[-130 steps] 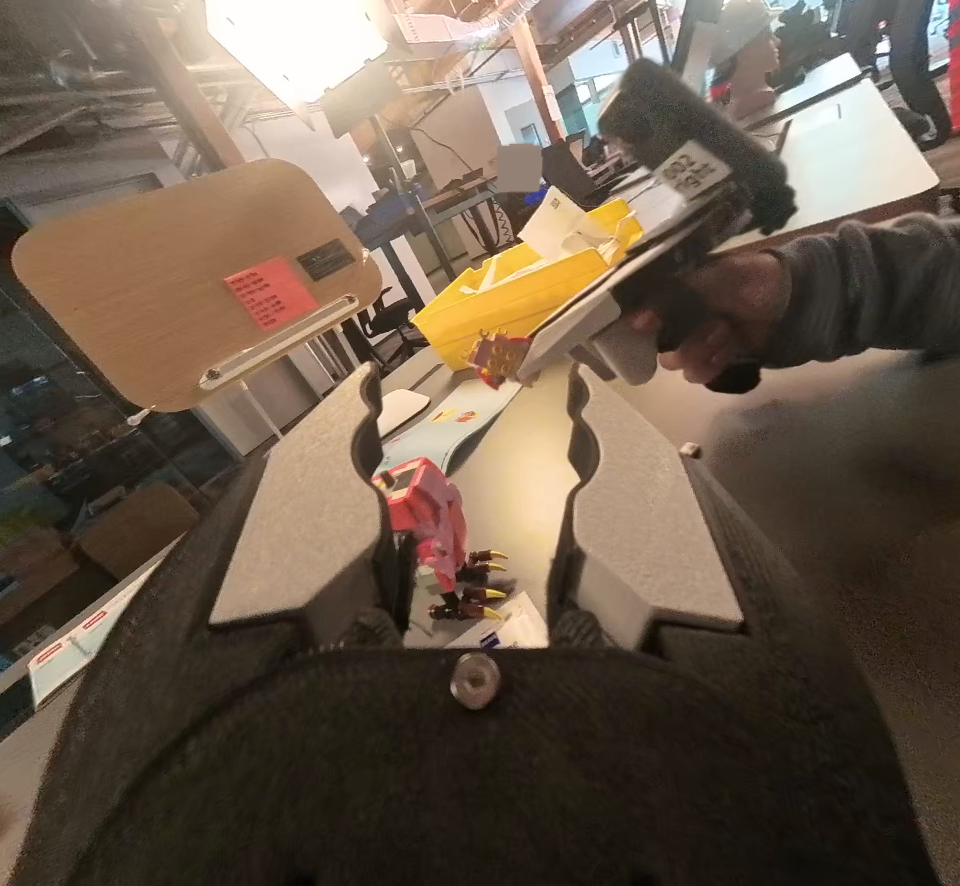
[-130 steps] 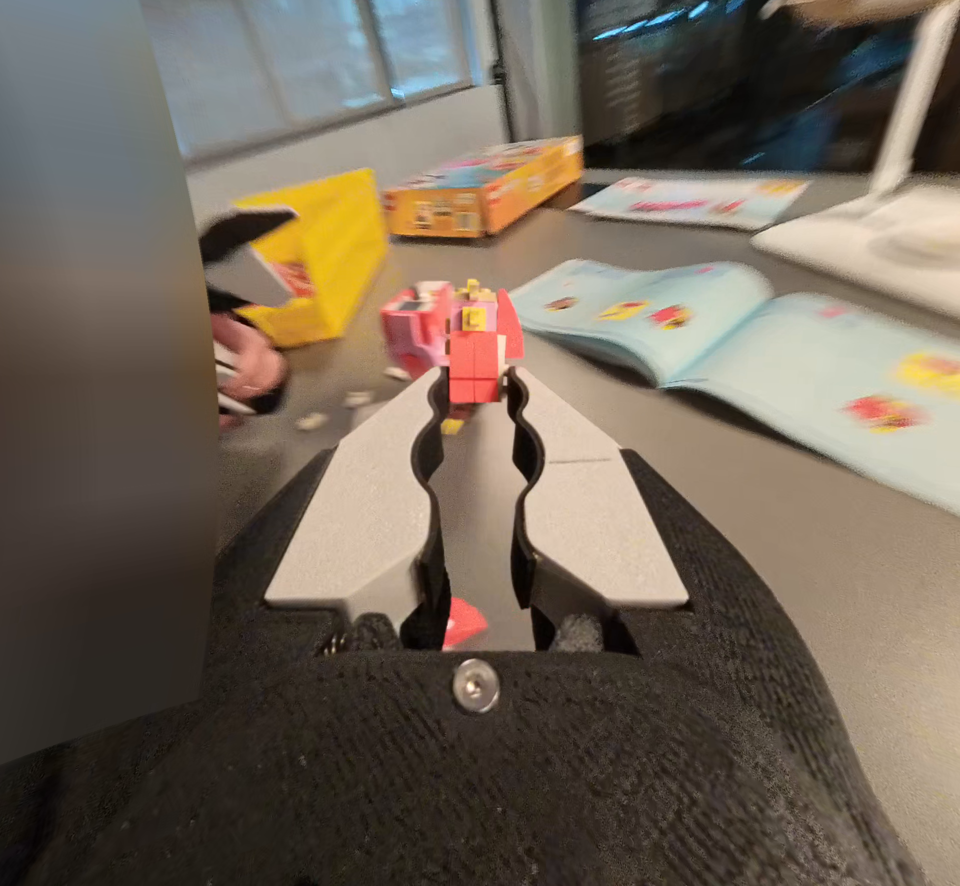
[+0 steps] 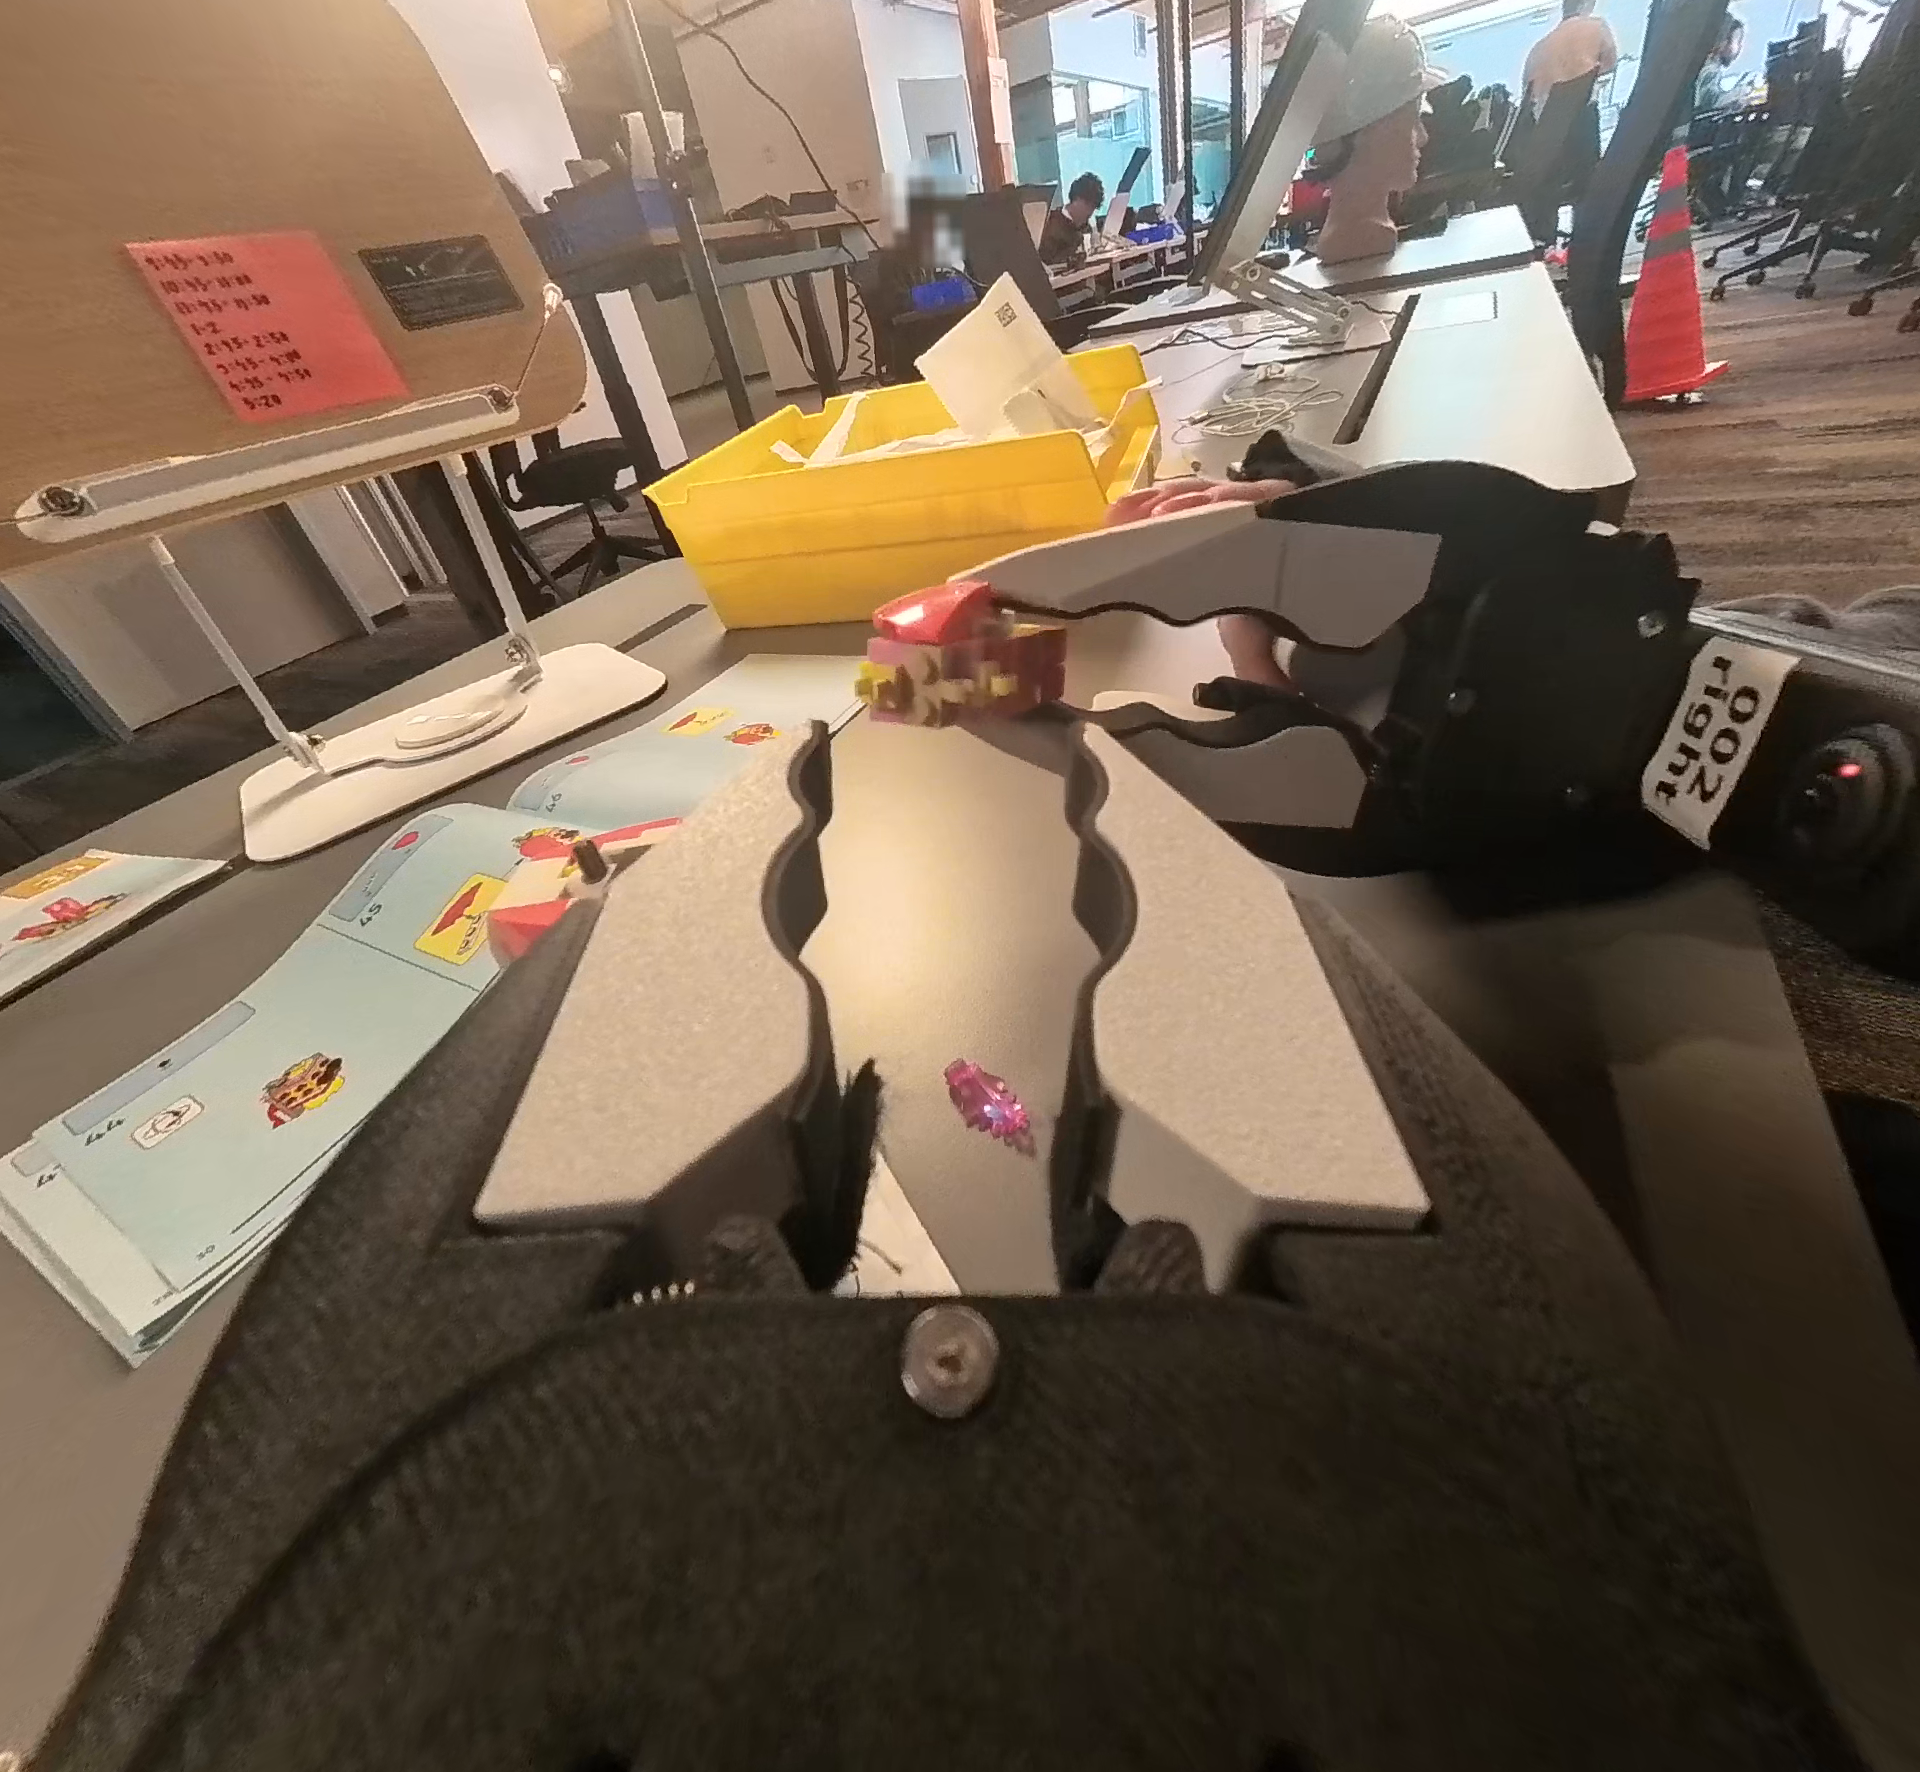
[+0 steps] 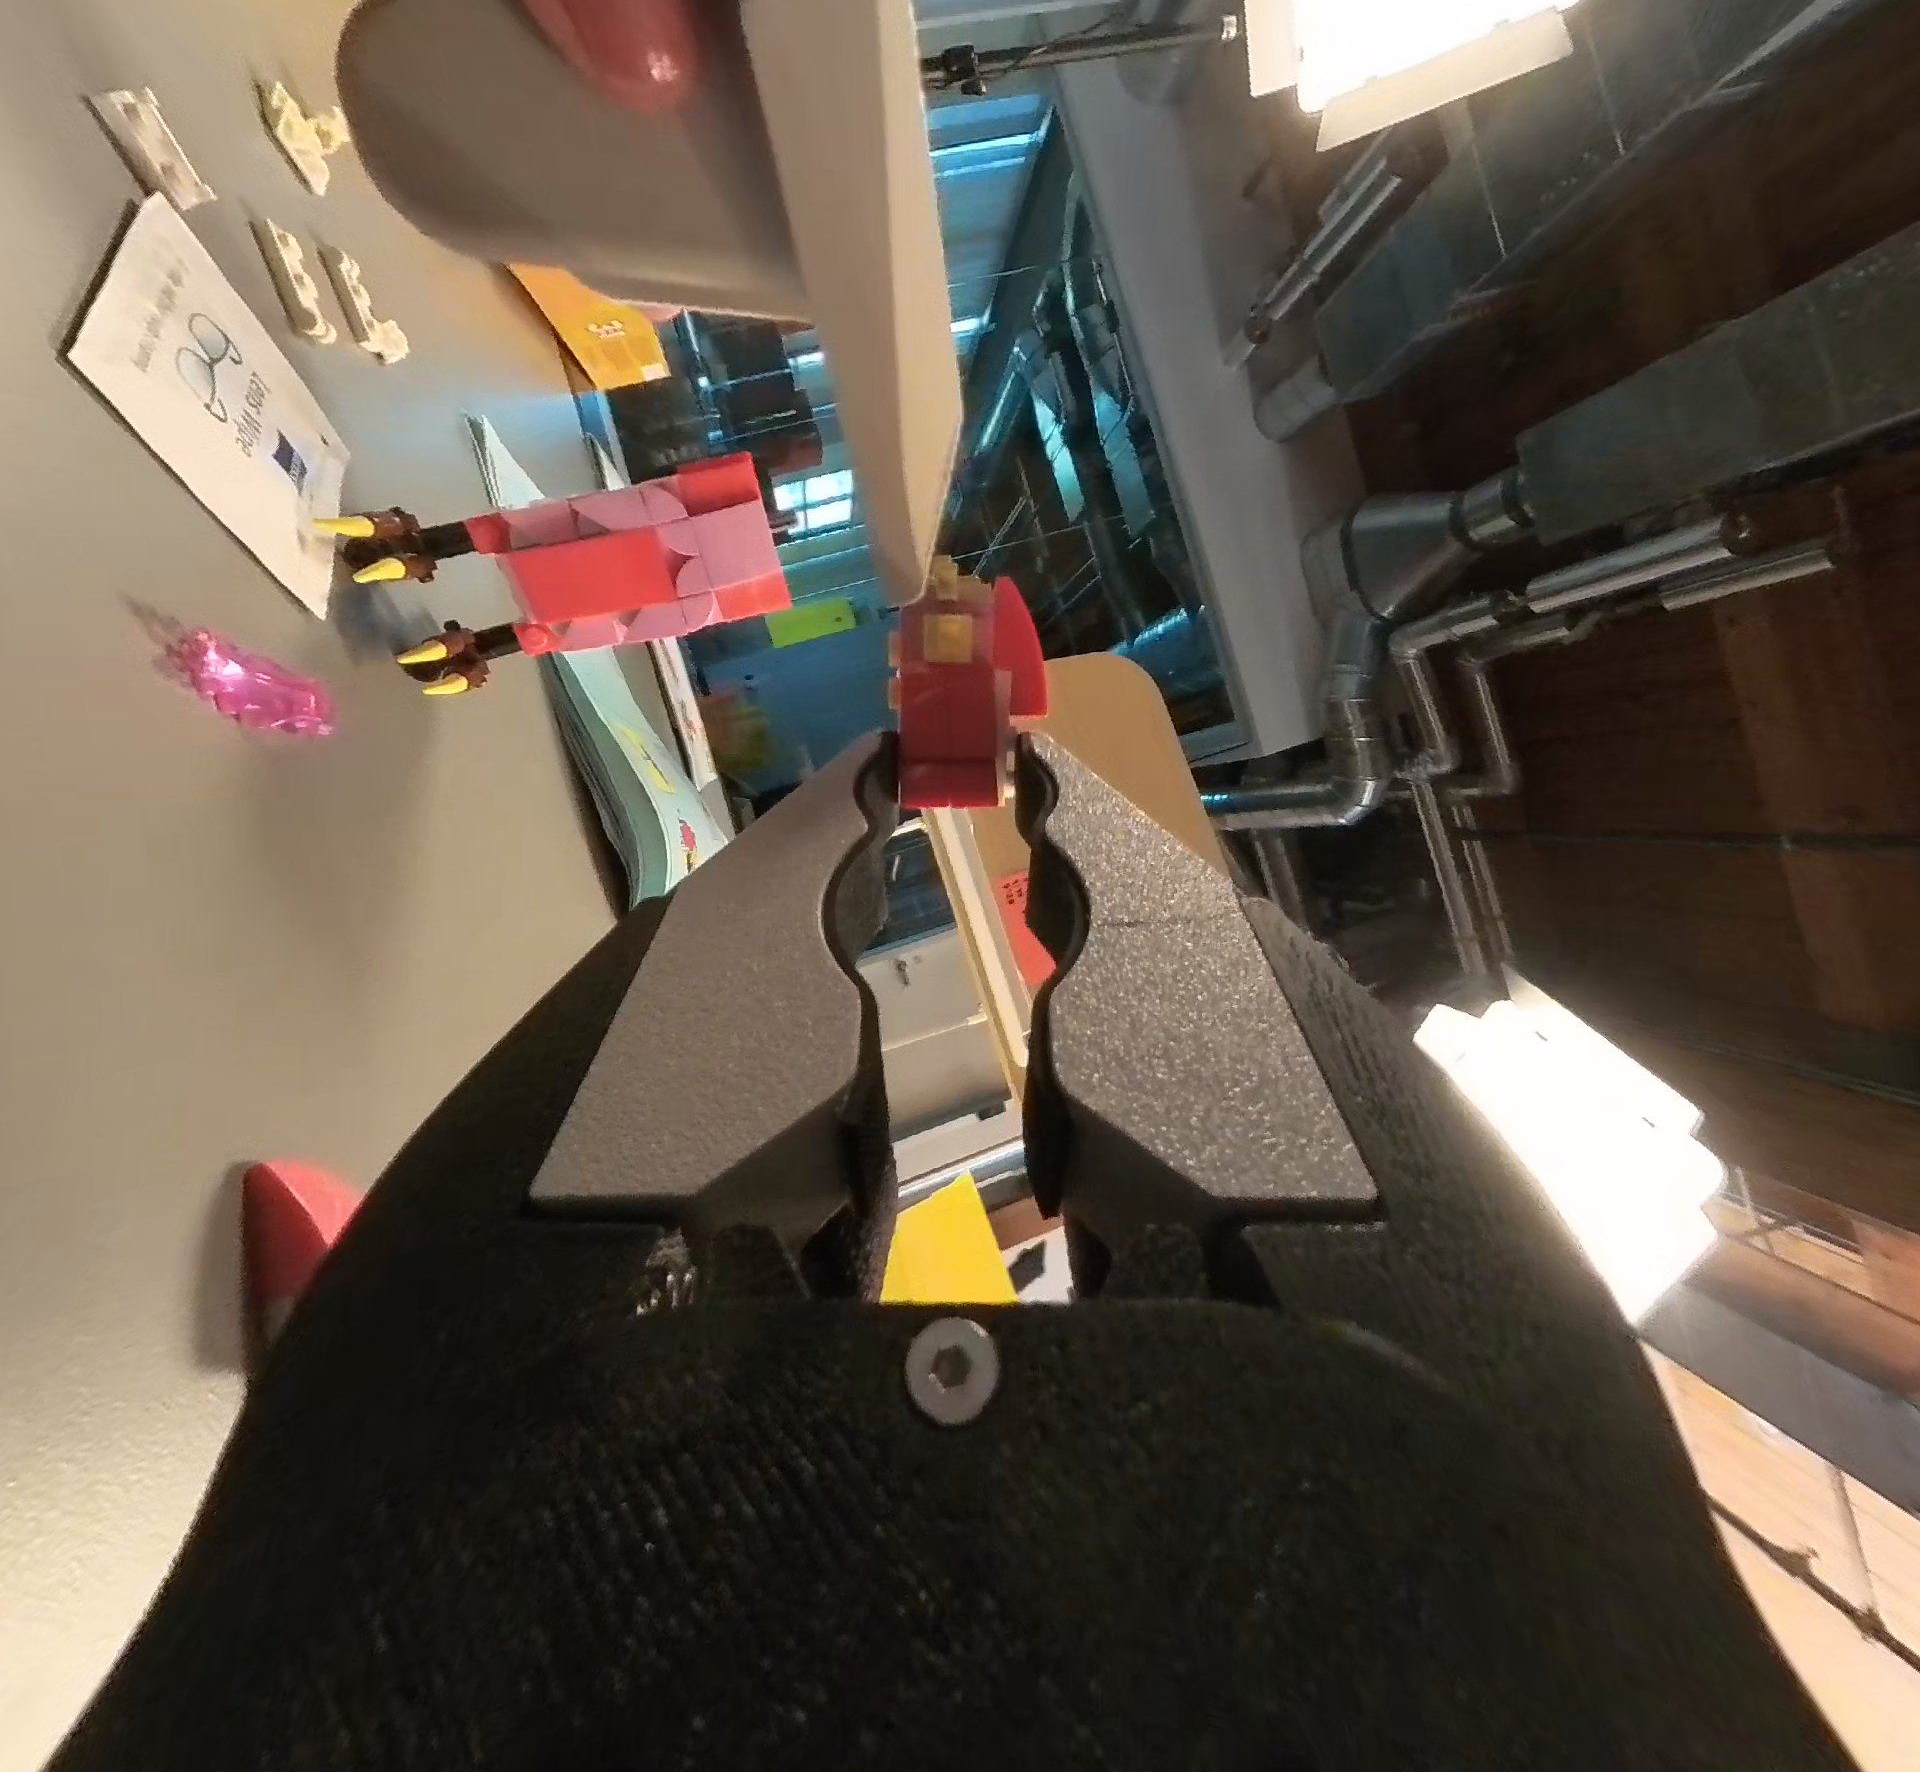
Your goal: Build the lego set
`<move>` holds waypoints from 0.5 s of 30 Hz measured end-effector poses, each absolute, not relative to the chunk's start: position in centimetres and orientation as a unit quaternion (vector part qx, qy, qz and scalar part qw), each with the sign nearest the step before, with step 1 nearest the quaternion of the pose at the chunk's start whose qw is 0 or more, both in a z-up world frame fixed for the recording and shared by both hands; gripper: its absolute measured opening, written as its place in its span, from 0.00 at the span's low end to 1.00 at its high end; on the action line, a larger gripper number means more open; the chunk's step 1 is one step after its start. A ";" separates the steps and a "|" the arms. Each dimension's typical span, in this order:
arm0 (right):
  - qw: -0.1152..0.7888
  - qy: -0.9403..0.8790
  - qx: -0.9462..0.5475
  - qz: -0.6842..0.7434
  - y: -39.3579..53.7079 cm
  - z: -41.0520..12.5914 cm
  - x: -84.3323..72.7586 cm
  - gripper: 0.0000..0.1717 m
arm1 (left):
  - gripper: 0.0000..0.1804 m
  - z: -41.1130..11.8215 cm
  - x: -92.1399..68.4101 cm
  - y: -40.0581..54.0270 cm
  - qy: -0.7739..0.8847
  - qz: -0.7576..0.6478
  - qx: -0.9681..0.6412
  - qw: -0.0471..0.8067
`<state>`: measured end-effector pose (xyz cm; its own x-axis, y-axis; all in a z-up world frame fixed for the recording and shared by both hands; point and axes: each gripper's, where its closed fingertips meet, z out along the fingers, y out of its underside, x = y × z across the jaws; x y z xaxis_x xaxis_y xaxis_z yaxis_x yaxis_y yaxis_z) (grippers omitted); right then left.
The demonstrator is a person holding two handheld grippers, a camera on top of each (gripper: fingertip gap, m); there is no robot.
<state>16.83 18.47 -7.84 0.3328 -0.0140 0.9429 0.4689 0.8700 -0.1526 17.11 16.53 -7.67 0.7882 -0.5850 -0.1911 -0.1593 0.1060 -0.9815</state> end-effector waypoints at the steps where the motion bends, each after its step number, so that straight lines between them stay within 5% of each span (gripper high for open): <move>1: 0.791 -0.557 -0.205 -0.152 18.5 -7.8 16.9 0.12 | 0.24 -7.7 17.1 16.5 0.286 -0.155 -0.650 0.686; 15: 0.776 -0.521 -0.346 -0.086 22.3 -7.6 18.9 0.12 | 0.24 -7.8 17.1 16.6 0.288 -0.155 -0.652 0.684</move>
<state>18.91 22.30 -7.59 0.4422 0.2266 0.8678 0.4942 0.7459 -0.4466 17.15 16.57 -7.82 0.7868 -0.5867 -0.1918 -0.1632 0.1019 -0.9813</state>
